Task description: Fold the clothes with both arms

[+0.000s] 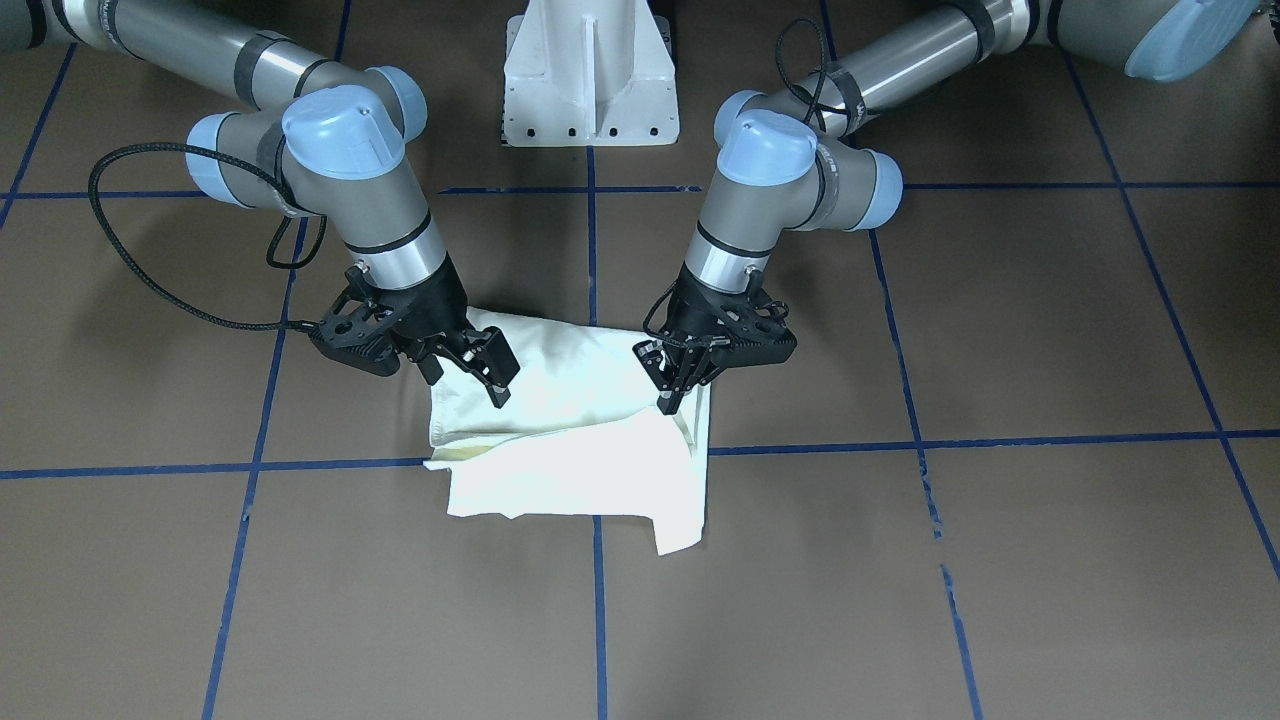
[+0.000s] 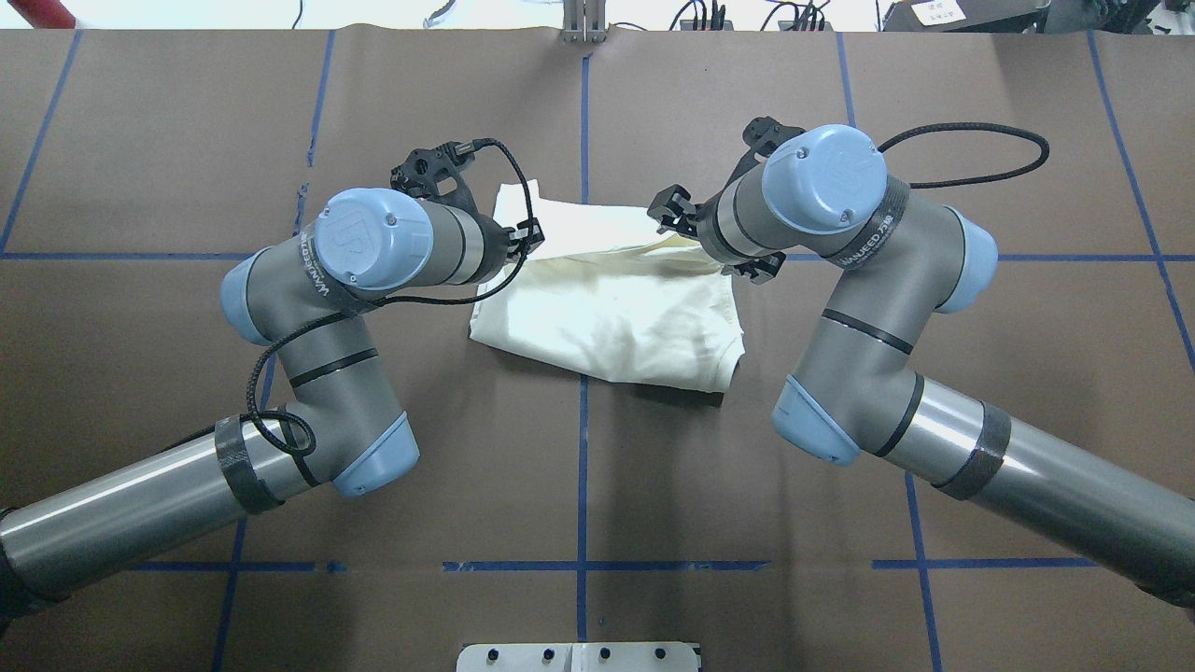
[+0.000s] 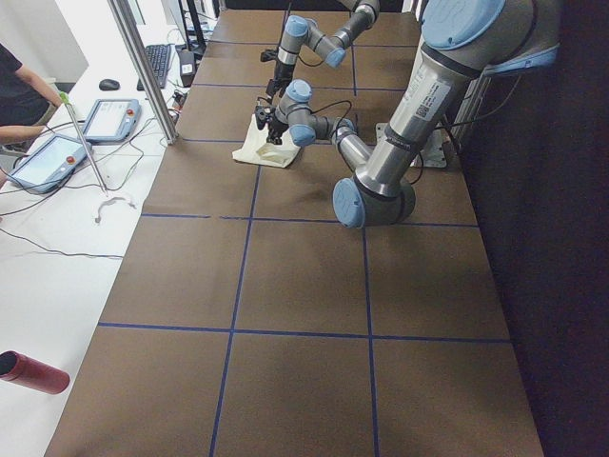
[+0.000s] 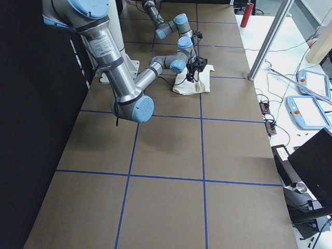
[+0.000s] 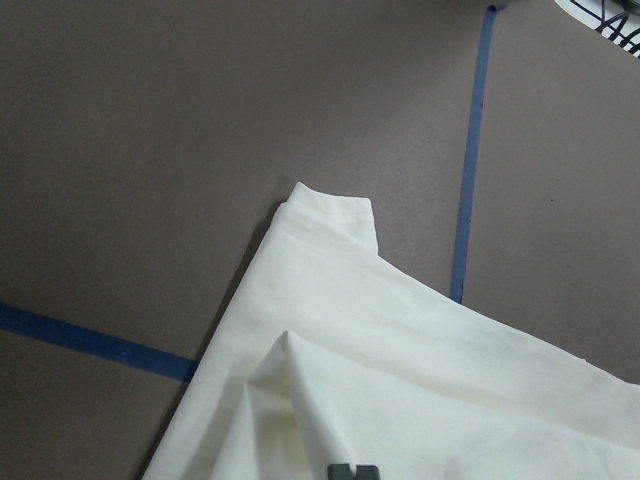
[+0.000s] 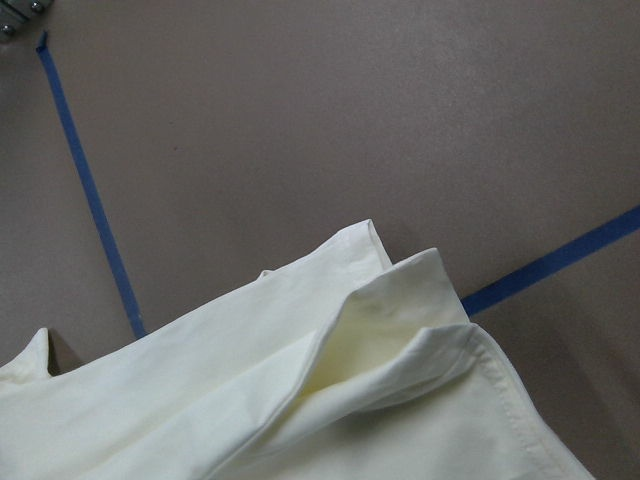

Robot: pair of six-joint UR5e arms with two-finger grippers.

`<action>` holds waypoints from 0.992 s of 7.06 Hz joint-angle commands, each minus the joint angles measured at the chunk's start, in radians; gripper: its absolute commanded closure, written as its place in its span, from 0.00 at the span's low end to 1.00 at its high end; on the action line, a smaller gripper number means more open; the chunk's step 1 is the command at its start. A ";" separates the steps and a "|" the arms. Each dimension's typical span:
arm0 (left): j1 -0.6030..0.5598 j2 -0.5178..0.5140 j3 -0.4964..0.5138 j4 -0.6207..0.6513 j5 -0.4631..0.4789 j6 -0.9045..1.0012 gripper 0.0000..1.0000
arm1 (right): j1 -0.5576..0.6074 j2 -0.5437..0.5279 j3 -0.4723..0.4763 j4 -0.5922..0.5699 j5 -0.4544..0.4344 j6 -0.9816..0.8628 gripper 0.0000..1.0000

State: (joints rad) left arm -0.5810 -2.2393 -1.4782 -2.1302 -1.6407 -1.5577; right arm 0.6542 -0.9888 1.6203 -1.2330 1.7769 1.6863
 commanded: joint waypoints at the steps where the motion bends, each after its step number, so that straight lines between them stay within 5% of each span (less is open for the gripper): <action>1: -0.008 -0.002 -0.005 -0.004 0.002 -0.001 0.78 | -0.007 -0.001 0.000 0.001 -0.001 0.003 0.00; 2: -0.008 -0.003 -0.007 -0.002 -0.001 -0.011 0.53 | -0.007 -0.001 -0.002 0.001 -0.001 0.001 0.00; 3: 0.001 -0.002 0.004 0.001 0.001 -0.012 0.92 | -0.007 0.001 -0.002 0.001 -0.001 0.001 0.00; 4: 0.015 0.000 0.016 -0.001 0.002 -0.010 1.00 | -0.007 -0.001 -0.002 0.001 -0.001 0.000 0.00; 7: 0.007 -0.081 0.191 -0.074 0.025 0.028 1.00 | -0.013 -0.001 -0.003 0.001 -0.001 0.001 0.00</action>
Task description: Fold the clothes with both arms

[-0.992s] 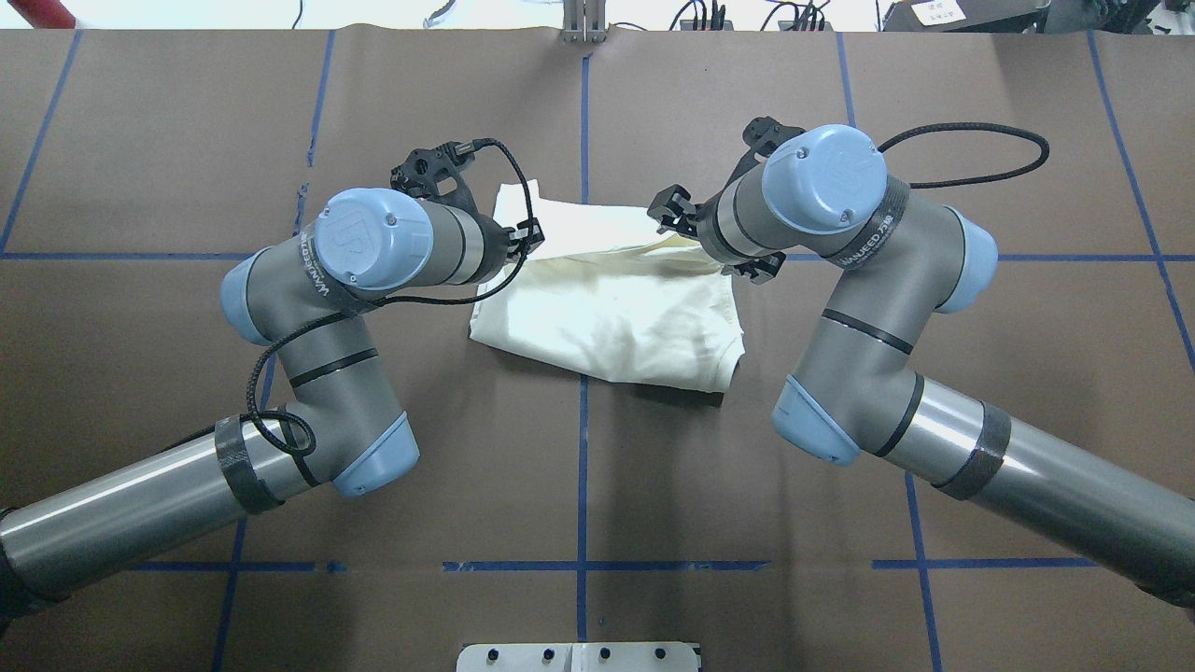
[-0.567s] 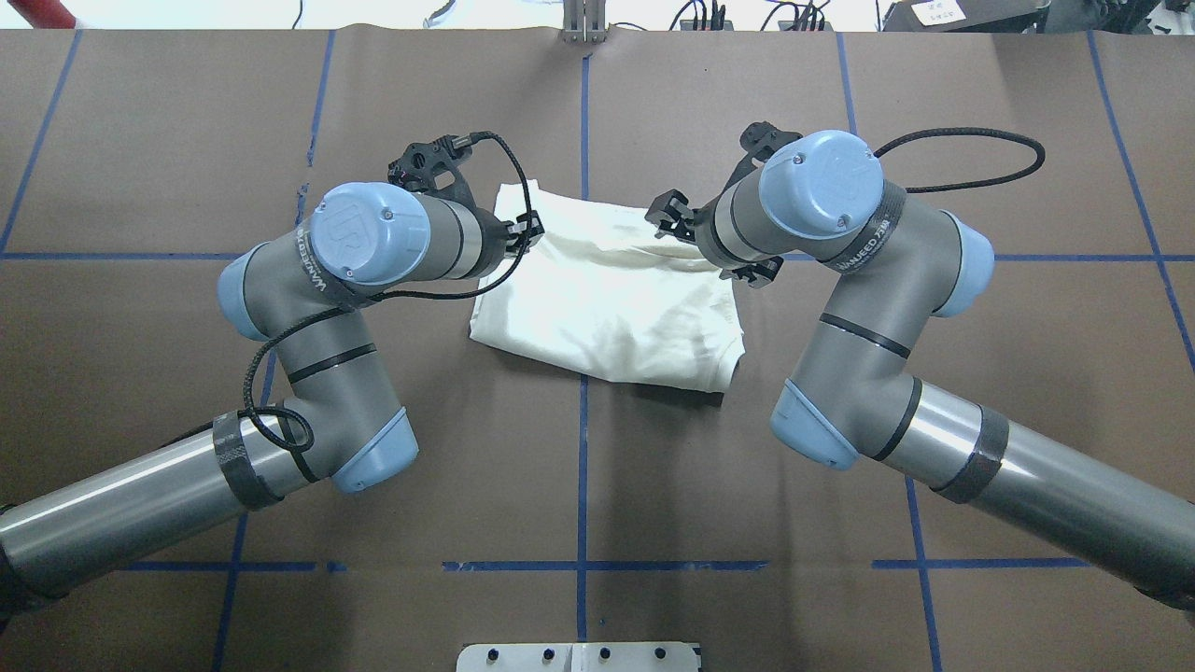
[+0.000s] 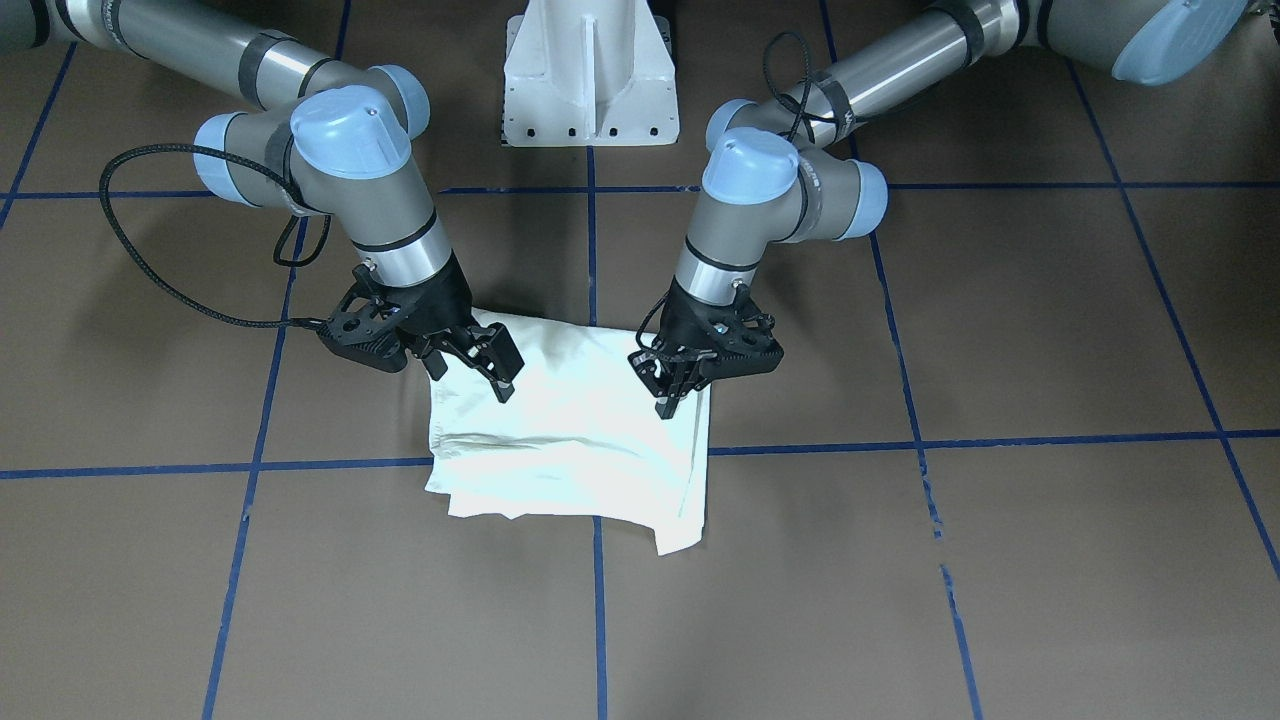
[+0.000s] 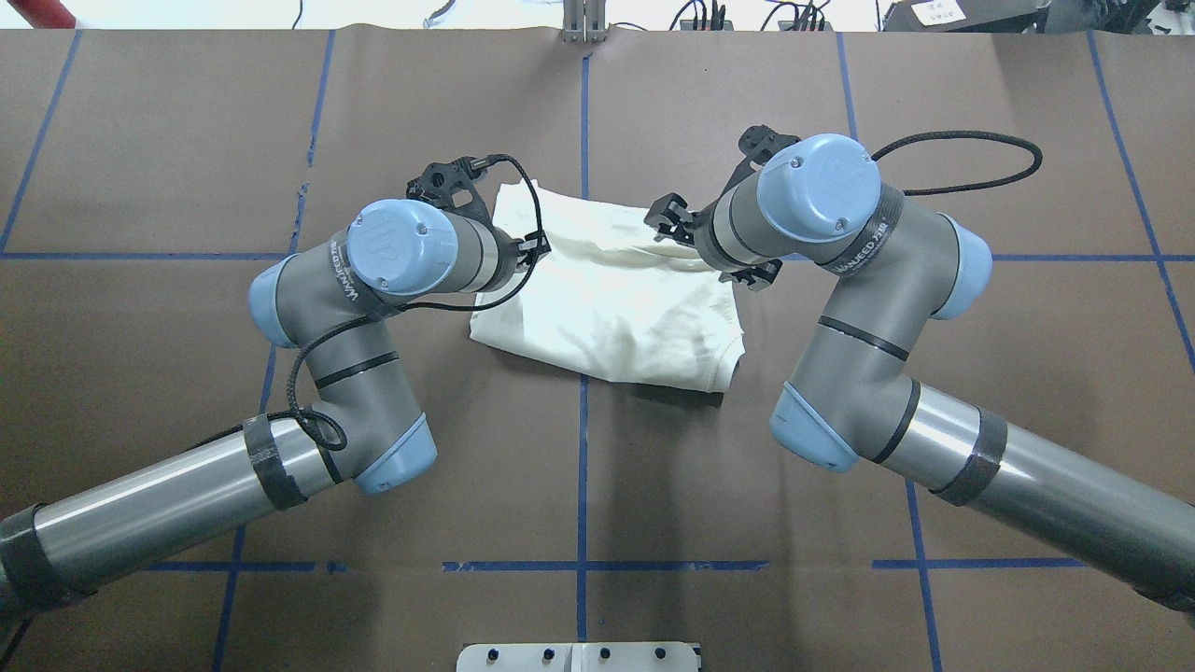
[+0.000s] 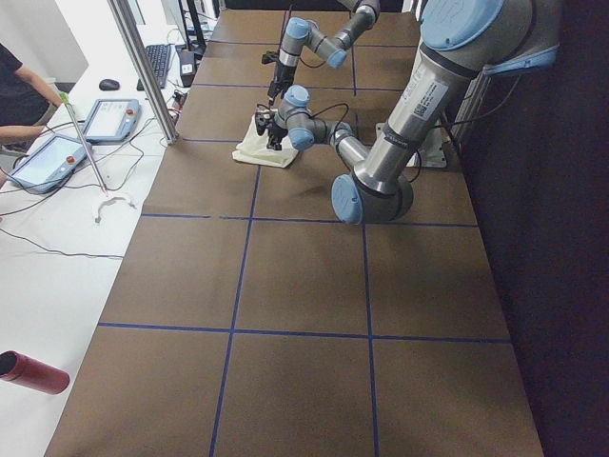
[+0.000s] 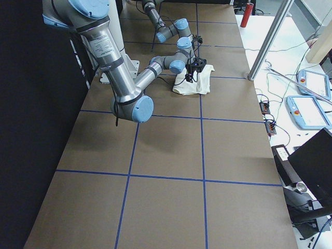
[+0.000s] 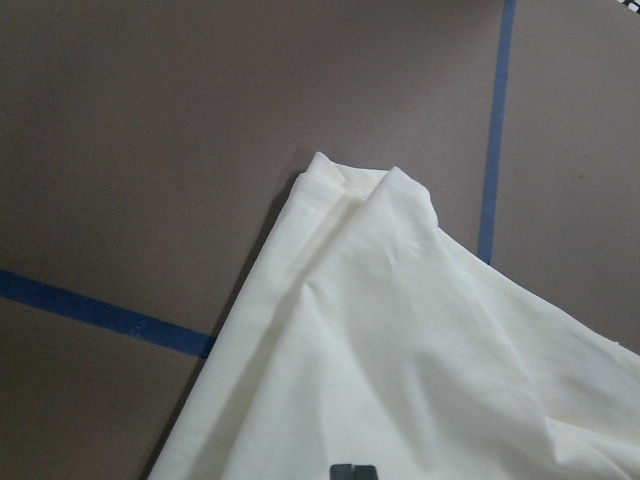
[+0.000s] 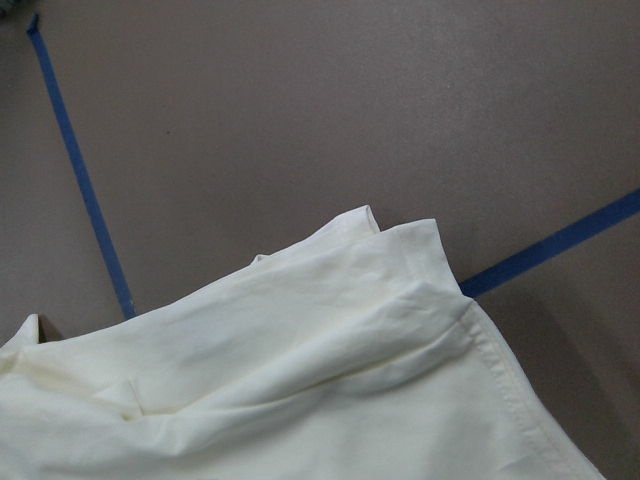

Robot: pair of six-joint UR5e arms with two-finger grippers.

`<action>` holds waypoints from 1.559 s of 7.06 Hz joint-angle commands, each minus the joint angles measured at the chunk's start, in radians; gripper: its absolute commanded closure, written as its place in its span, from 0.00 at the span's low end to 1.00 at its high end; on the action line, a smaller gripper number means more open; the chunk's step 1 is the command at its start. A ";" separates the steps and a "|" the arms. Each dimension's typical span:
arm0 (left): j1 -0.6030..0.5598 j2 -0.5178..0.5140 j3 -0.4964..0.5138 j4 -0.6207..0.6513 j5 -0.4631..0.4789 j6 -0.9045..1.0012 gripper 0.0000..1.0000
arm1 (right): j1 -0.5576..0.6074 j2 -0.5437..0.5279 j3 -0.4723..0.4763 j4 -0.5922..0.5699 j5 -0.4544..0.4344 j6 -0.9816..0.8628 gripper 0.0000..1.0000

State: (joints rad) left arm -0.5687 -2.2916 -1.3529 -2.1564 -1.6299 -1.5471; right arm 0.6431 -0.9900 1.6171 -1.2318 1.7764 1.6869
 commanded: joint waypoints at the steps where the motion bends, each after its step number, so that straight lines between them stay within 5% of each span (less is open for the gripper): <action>1: -0.023 -0.078 0.156 -0.095 0.024 0.024 1.00 | -0.002 -0.001 -0.002 0.000 0.000 0.000 0.00; 4: -0.087 -0.178 0.401 -0.279 0.024 0.089 1.00 | -0.014 -0.007 -0.002 0.000 -0.003 0.004 0.00; 7: -0.310 -0.177 0.439 -0.278 -0.094 0.295 1.00 | -0.031 -0.013 -0.006 0.000 -0.009 -0.001 0.00; 8: -0.318 -0.161 0.407 -0.275 -0.116 0.297 1.00 | -0.037 -0.010 -0.002 0.002 -0.011 0.002 0.00; 11: -0.394 0.213 -0.031 -0.263 -0.368 0.420 1.00 | 0.050 -0.074 0.036 -0.002 0.018 -0.109 0.00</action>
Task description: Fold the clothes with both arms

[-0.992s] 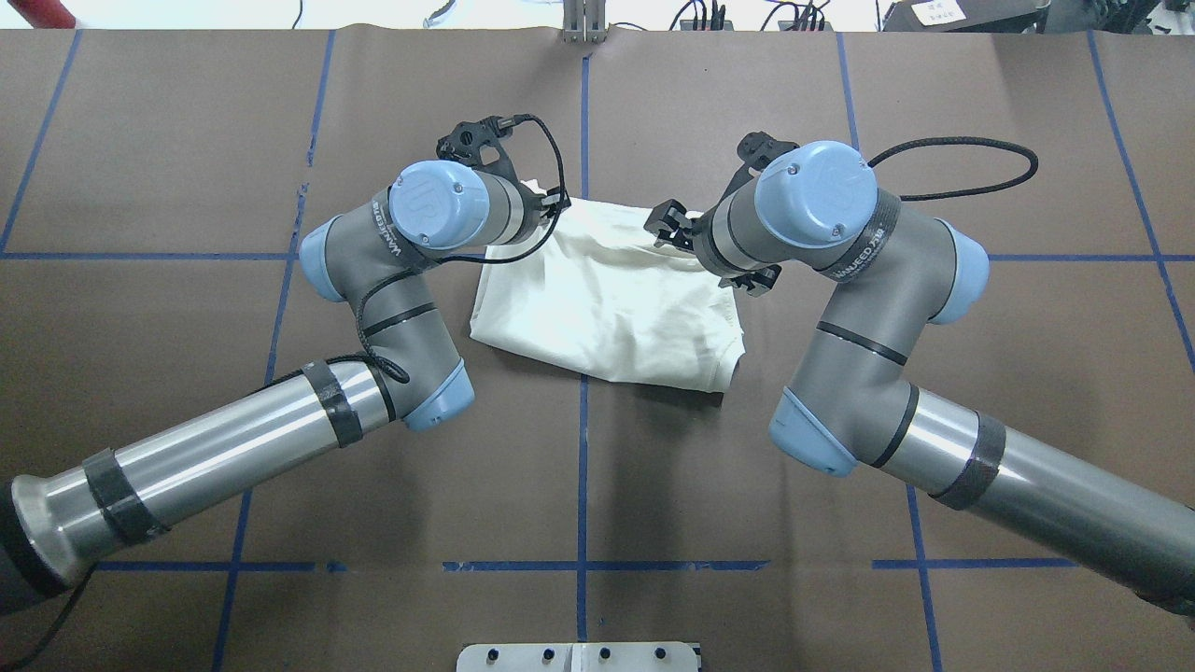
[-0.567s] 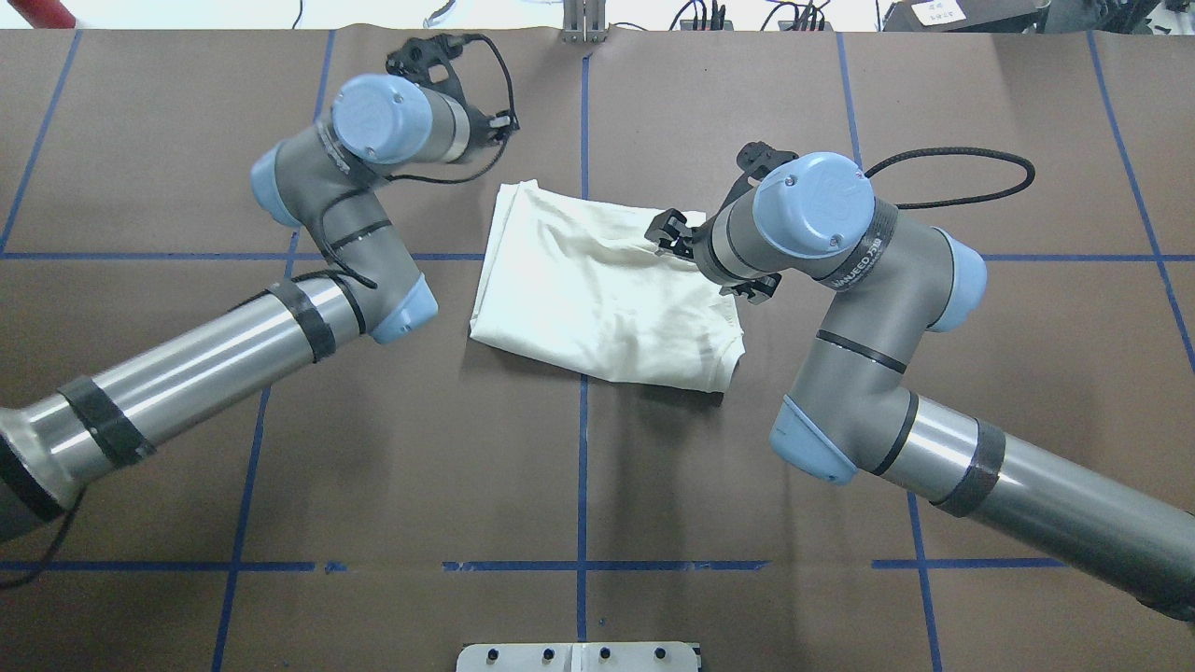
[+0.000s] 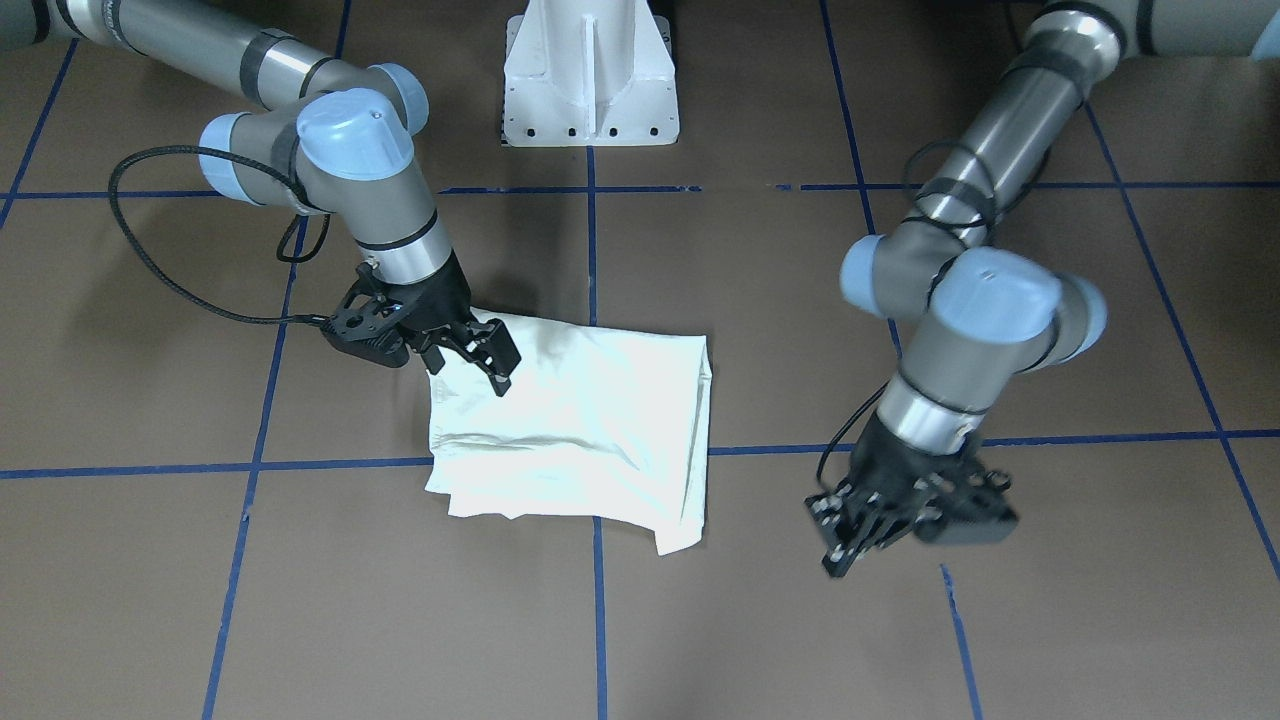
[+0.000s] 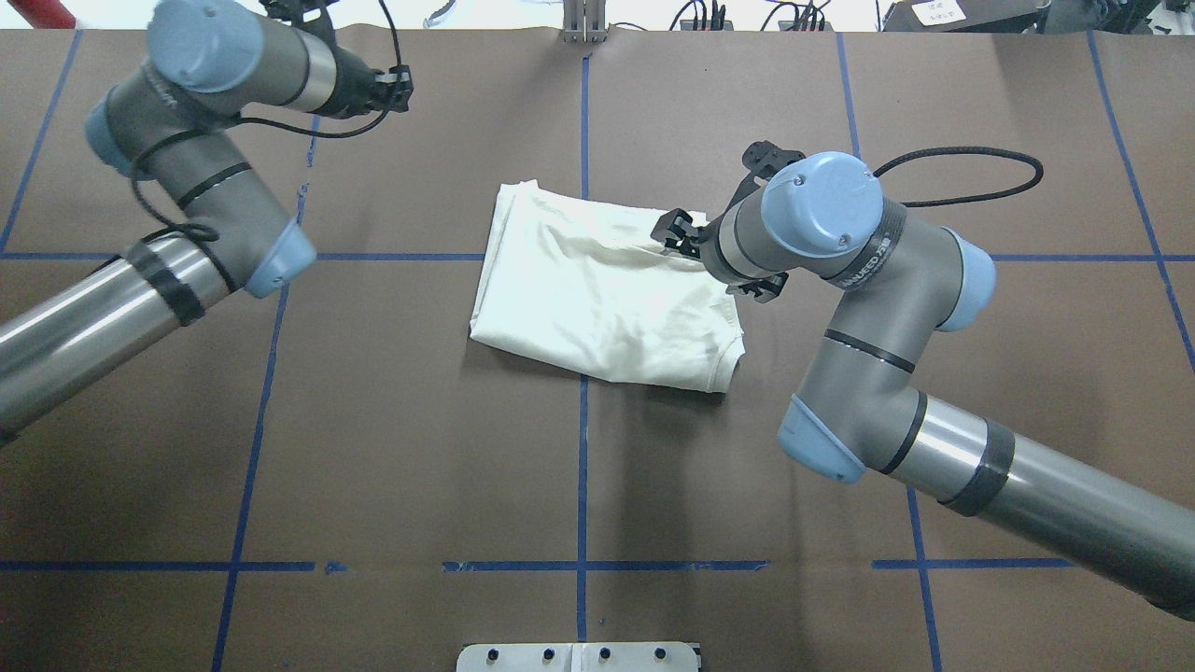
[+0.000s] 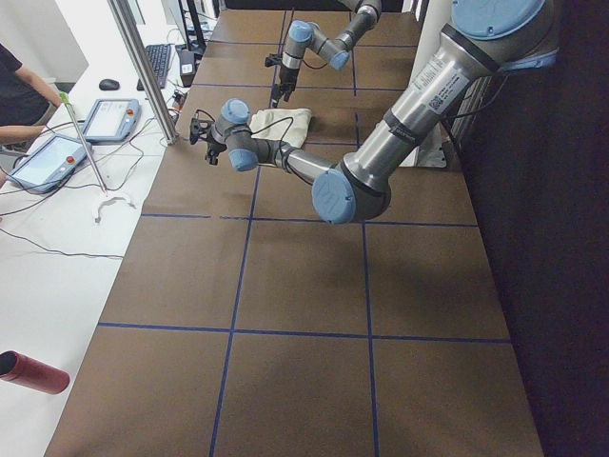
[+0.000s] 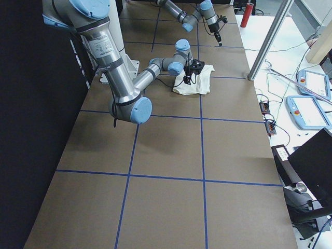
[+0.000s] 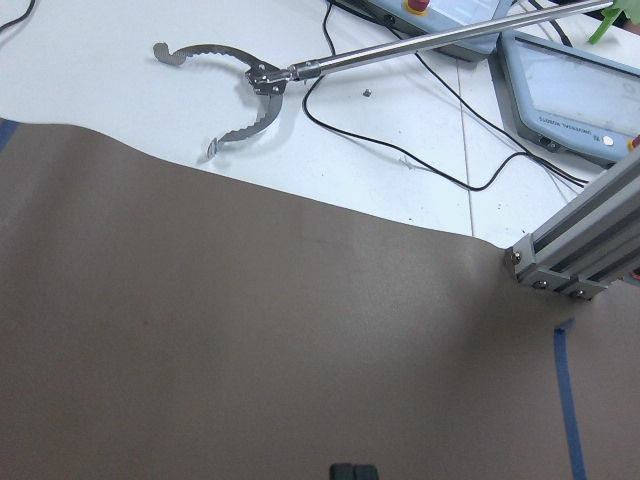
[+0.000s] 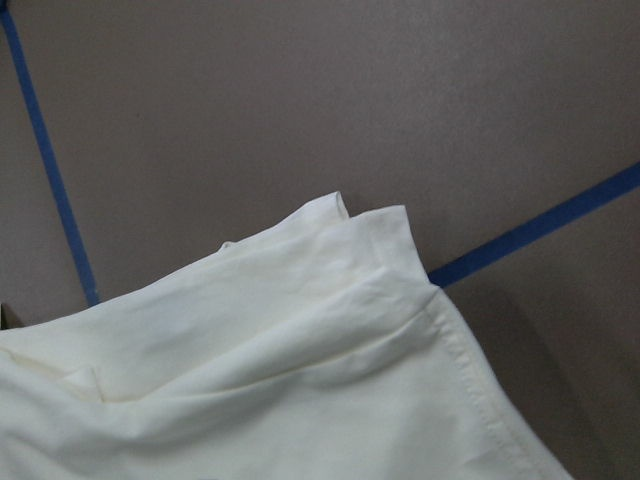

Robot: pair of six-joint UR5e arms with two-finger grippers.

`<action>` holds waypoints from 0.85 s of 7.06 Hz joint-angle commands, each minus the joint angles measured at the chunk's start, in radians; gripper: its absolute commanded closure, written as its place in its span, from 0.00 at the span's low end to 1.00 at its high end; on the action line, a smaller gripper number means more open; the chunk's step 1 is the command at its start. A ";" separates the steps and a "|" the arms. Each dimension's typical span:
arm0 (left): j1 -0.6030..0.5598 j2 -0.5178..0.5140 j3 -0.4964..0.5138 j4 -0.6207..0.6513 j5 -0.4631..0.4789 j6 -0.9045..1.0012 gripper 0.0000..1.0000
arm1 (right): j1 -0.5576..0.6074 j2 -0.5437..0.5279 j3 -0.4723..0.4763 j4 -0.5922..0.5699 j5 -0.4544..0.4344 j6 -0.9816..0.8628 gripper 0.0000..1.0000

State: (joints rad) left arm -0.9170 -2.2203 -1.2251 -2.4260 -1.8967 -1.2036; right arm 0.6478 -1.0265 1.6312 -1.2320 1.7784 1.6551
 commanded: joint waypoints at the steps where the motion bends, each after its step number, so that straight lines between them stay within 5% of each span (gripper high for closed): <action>1: -0.071 0.221 -0.237 0.028 -0.140 0.149 1.00 | 0.117 -0.079 0.032 -0.001 0.103 -0.178 0.00; 4: -0.135 0.492 -0.500 0.039 -0.266 0.218 1.00 | 0.426 -0.245 0.085 -0.015 0.405 -0.525 0.00; 6: -0.355 0.621 -0.550 0.068 -0.454 0.486 1.00 | 0.667 -0.322 0.070 -0.091 0.548 -0.874 0.00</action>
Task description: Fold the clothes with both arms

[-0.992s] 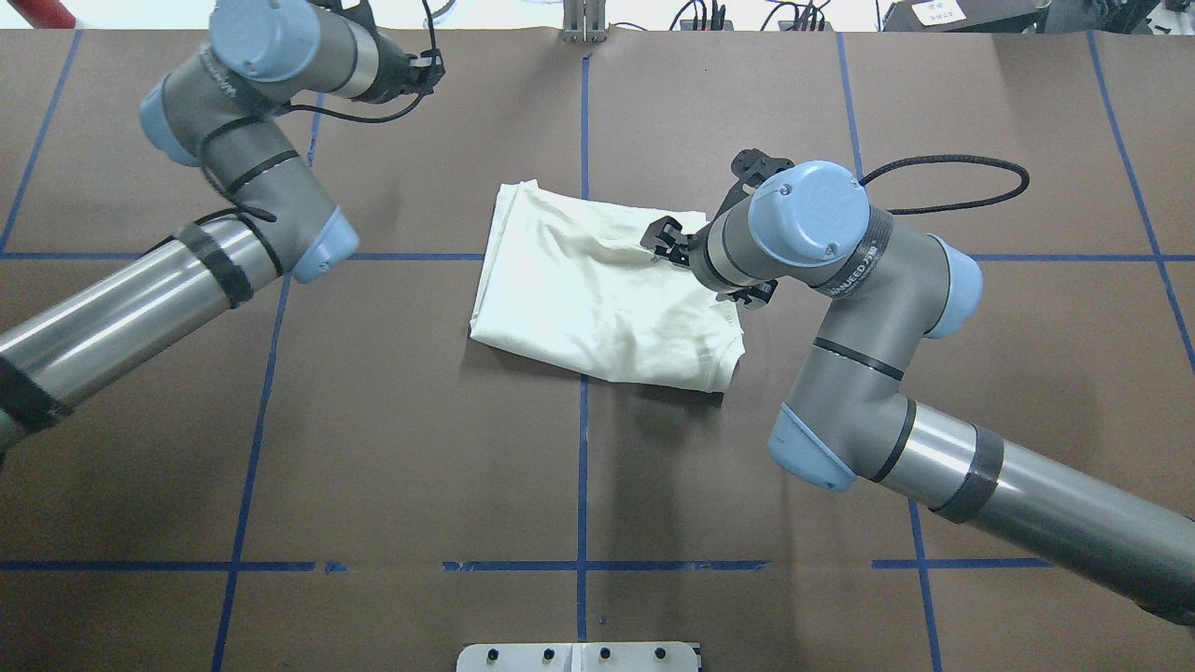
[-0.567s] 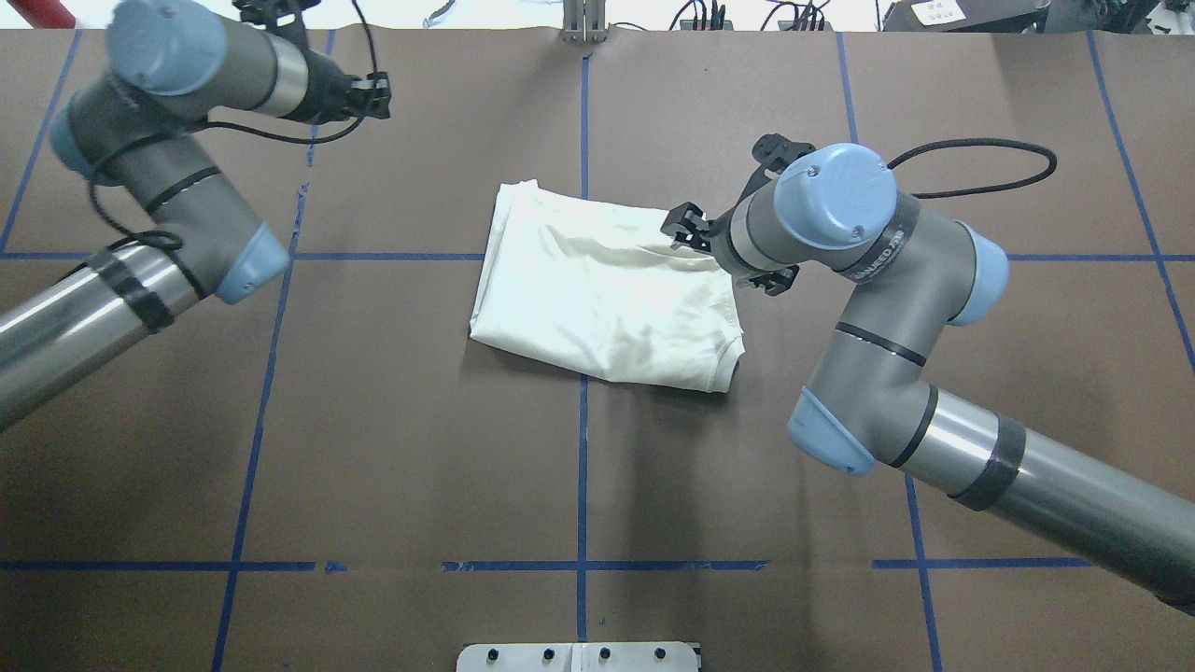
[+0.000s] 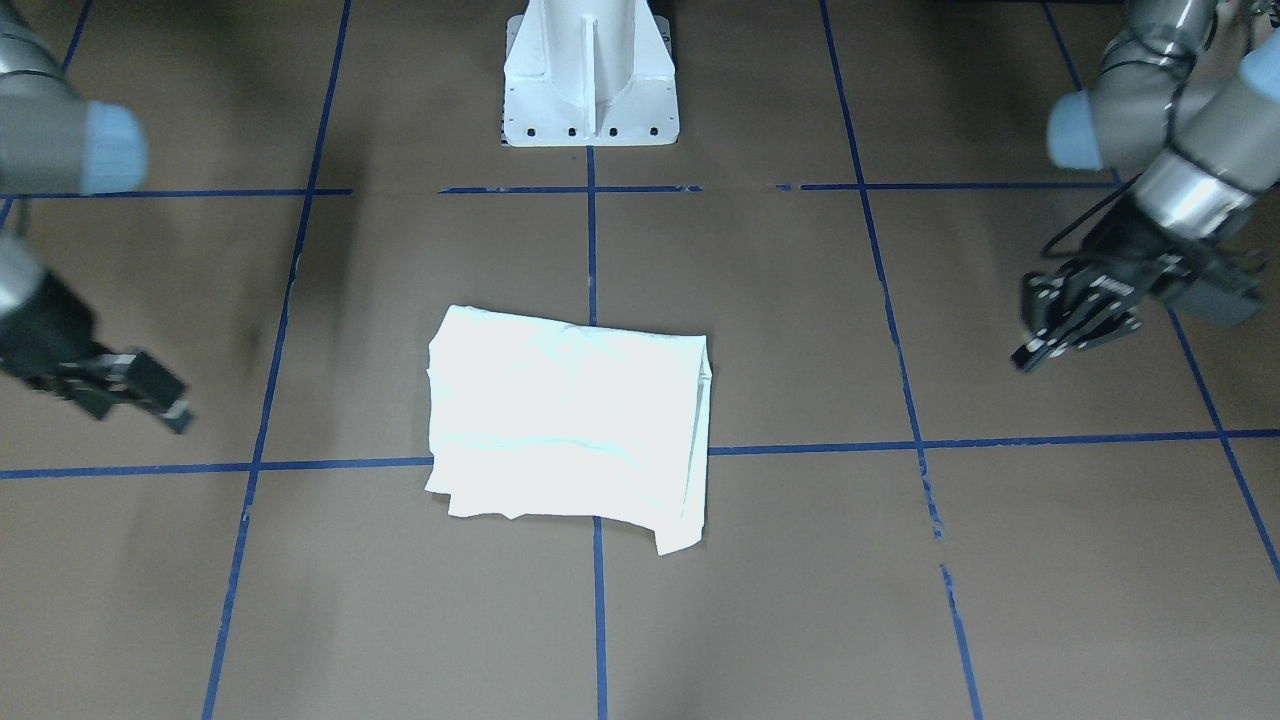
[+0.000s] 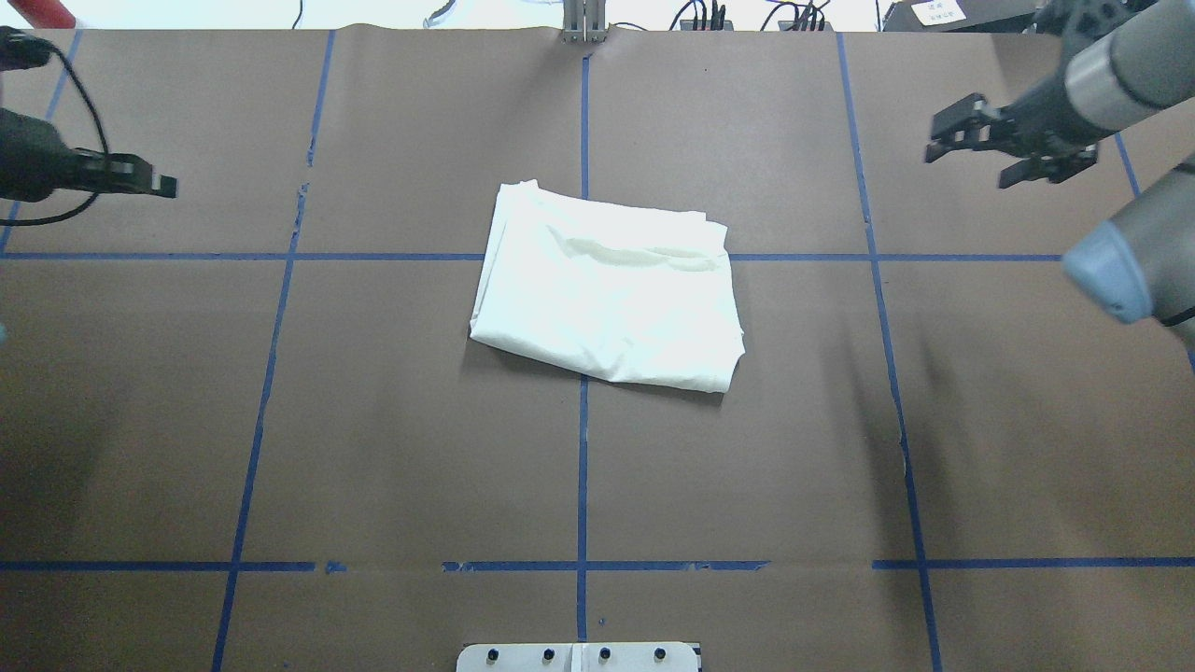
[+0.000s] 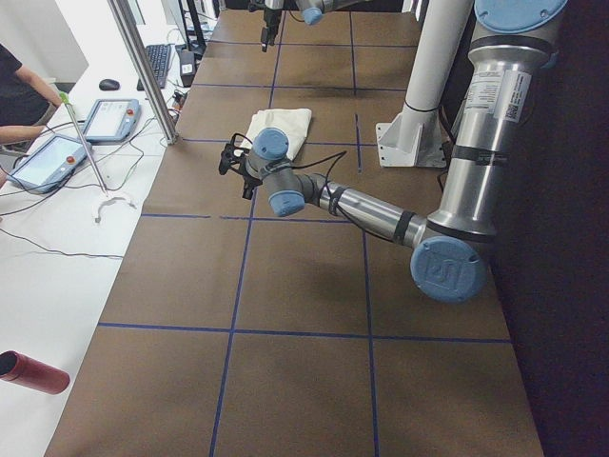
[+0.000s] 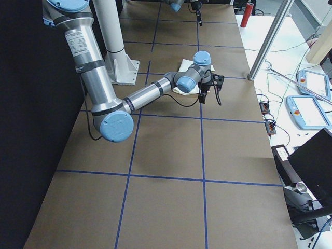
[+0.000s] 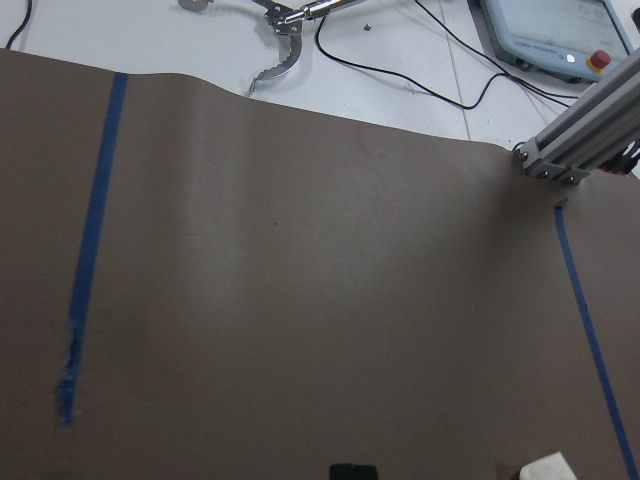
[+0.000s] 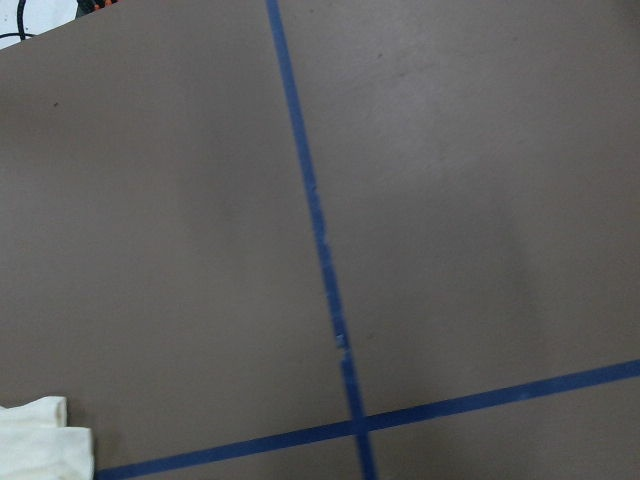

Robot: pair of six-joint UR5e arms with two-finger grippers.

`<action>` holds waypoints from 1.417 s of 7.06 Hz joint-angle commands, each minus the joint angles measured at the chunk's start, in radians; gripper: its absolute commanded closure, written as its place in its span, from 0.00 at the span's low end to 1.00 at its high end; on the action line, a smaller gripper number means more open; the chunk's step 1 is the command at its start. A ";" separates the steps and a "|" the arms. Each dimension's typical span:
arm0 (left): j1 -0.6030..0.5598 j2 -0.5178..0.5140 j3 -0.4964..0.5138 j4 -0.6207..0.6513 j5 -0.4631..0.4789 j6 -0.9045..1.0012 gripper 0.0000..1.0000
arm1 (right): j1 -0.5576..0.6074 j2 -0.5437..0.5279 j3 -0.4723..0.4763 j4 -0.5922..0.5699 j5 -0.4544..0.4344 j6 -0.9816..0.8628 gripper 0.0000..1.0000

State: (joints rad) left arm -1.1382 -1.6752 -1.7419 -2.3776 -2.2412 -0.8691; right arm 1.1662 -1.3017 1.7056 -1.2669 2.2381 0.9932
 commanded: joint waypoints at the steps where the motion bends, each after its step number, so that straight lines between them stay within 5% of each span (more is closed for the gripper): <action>1: -0.243 0.086 -0.034 0.102 -0.148 0.308 1.00 | 0.238 -0.051 0.009 -0.189 0.106 -0.410 0.00; 2: -0.320 0.084 -0.045 0.242 -0.141 0.502 1.00 | 0.281 -0.057 0.012 -0.297 0.109 -0.583 0.00; 4: -0.432 0.078 -0.051 0.614 -0.100 0.782 0.74 | 0.306 -0.129 0.026 -0.341 0.109 -0.674 0.00; 5: -0.439 0.086 -0.091 0.873 -0.098 0.909 0.40 | 0.303 -0.180 0.035 -0.344 0.110 -0.746 0.00; 6: -0.449 0.198 -0.135 0.947 -0.100 1.070 0.00 | 0.302 -0.220 0.042 -0.342 0.115 -0.798 0.00; 10: -0.453 0.244 -0.102 0.917 -0.088 1.088 0.00 | 0.291 -0.231 0.035 -0.339 0.115 -0.805 0.00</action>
State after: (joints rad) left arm -1.5906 -1.4307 -1.8643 -1.4646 -2.3414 0.2166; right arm 1.4583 -1.5300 1.7432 -1.6078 2.3469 0.1889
